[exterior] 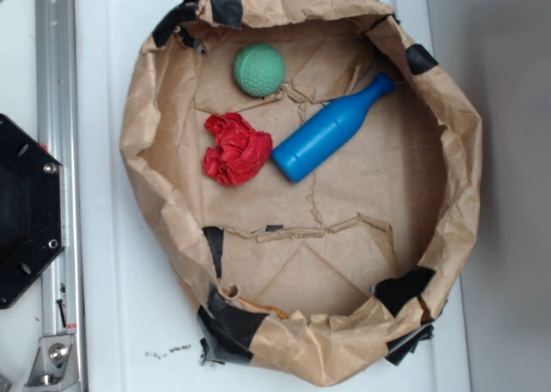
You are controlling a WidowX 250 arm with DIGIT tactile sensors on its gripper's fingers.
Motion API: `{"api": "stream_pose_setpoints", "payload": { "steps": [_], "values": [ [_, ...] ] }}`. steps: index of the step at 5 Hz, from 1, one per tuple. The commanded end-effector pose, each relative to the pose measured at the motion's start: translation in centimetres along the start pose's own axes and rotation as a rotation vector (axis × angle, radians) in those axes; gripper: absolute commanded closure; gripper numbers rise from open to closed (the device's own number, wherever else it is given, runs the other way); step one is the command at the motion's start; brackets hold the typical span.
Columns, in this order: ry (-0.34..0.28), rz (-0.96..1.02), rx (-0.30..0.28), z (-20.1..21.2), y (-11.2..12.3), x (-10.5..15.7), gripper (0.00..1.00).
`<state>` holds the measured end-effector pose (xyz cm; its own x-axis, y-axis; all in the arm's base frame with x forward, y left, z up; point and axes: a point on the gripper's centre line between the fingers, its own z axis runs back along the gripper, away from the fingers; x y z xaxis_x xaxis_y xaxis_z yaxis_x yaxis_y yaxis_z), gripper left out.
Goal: Grab the blue bottle.
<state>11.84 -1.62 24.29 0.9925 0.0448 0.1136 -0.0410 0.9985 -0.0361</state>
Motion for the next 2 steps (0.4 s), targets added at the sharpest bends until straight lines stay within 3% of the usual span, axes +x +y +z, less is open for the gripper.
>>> {"api": "stream_pose_setpoints", "payload": {
  "steps": [1,2],
  "values": [
    [0.000,0.000,0.000,0.0,0.0,0.0,0.00],
    [-0.121,0.084,0.022,-2.4,1.5,4.1,0.00]
  ]
}}
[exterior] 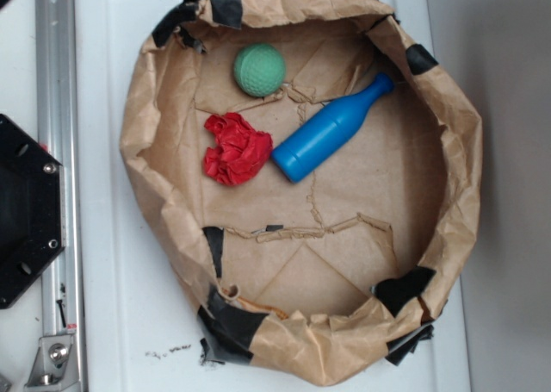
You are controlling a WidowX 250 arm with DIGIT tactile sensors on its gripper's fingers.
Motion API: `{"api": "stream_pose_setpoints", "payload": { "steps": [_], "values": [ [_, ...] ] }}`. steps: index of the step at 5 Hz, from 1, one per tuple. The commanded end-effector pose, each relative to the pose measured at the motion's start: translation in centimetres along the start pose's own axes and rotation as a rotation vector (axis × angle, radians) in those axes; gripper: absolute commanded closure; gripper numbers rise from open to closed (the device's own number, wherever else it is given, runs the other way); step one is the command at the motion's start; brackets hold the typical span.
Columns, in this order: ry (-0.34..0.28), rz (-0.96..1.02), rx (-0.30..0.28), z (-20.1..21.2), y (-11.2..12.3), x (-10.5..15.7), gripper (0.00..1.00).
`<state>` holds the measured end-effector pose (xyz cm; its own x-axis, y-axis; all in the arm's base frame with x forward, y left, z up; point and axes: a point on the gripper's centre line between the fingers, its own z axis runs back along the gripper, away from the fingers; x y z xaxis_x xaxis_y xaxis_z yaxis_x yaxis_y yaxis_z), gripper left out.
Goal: Grab the blue bottle.
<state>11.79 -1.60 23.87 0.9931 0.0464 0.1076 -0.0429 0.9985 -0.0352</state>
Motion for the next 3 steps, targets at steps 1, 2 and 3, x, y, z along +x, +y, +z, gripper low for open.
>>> {"api": "stream_pose_setpoints", "payload": {
  "steps": [1,2,3],
  "values": [
    [-0.135,0.158,0.011,-5.4,3.5,7.5,0.00],
    [-0.167,0.246,-0.051,-10.7,6.0,11.1,0.00],
    [-0.135,0.314,-0.052,-14.7,7.1,11.8,0.00]
  ]
}}
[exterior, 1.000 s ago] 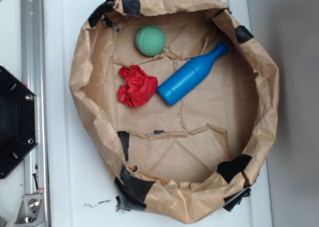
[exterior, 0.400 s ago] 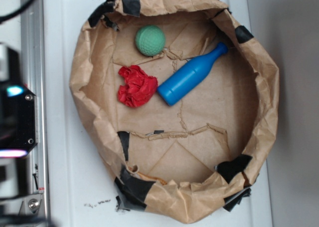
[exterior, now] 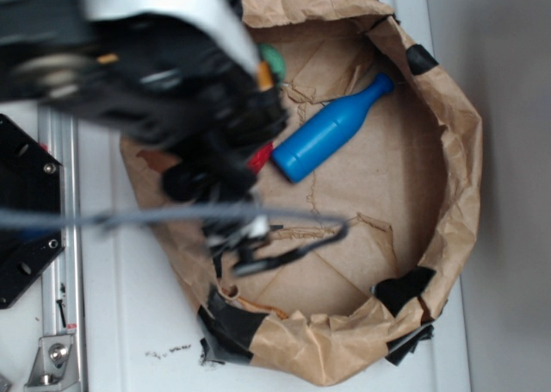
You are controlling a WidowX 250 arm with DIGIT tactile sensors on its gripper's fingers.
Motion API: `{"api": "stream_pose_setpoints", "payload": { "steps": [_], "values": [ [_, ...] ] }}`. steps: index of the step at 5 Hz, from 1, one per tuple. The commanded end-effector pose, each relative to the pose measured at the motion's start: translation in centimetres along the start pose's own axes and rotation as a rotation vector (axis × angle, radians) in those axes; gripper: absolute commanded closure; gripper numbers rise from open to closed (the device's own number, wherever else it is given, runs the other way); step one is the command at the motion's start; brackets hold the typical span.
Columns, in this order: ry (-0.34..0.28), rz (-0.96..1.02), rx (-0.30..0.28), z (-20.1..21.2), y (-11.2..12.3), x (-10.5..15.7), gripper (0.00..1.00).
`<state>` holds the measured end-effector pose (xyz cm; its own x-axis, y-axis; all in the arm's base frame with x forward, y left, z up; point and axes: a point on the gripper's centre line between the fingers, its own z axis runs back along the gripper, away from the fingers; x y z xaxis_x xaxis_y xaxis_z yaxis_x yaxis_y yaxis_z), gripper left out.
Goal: Grab the blue bottle.
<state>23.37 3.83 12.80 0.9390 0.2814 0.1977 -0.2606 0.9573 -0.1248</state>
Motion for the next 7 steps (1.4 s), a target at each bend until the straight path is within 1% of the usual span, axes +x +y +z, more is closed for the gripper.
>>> {"api": "stream_pose_setpoints", "payload": {
  "steps": [1,2,3,4,5,6,7],
  "values": [
    [-0.037,0.099,-0.025,-5.0,1.5,3.0,0.00],
    [0.008,0.047,-0.149,-7.1,-2.1,3.9,0.00],
    [0.038,0.062,-0.135,-8.5,-2.9,4.6,0.00],
    [0.115,0.082,-0.099,-10.5,-0.7,5.3,0.00],
    [0.164,0.103,-0.019,-10.5,0.0,4.9,0.00],
    [0.205,0.085,0.096,-9.5,0.2,4.5,1.00],
    [0.202,-0.066,0.206,-6.1,0.3,4.8,1.00]
  ]
}}
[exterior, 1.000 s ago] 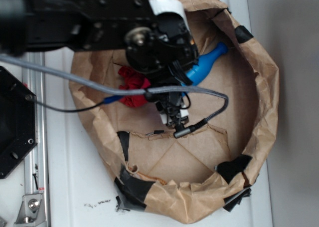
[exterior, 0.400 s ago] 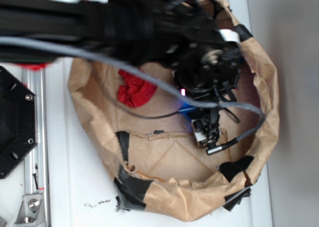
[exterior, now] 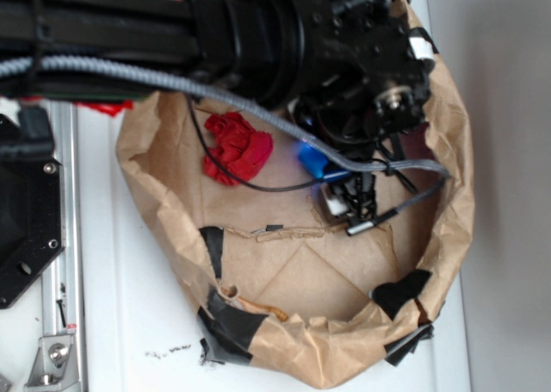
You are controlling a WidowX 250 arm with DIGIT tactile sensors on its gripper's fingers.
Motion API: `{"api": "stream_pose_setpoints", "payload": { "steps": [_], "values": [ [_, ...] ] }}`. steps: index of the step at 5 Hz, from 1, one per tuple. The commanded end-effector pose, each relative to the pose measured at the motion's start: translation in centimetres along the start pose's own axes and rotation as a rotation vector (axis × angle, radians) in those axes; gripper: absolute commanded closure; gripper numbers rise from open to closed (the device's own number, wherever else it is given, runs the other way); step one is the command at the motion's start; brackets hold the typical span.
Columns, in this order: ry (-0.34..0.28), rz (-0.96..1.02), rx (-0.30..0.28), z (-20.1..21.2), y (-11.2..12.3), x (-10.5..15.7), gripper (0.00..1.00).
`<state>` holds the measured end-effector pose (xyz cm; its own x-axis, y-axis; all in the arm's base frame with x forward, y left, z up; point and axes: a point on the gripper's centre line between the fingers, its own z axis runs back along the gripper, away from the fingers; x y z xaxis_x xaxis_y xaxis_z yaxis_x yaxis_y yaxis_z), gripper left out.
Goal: Grab the blue bottle.
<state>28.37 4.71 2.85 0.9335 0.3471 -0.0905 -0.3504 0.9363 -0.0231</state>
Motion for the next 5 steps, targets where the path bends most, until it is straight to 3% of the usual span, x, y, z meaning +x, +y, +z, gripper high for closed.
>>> {"api": "stream_pose_setpoints", "payload": {
  "steps": [1,2,3,5],
  "values": [
    [-0.099,-0.303,0.063,9.8,-1.6,-1.4,1.00],
    [-0.266,-0.380,-0.008,14.7,-2.9,-3.4,1.00],
    [-0.277,-0.414,-0.065,17.5,-3.4,-3.5,1.00],
    [-0.217,-0.418,-0.119,16.3,-3.8,-4.3,1.00]
  ]
}}
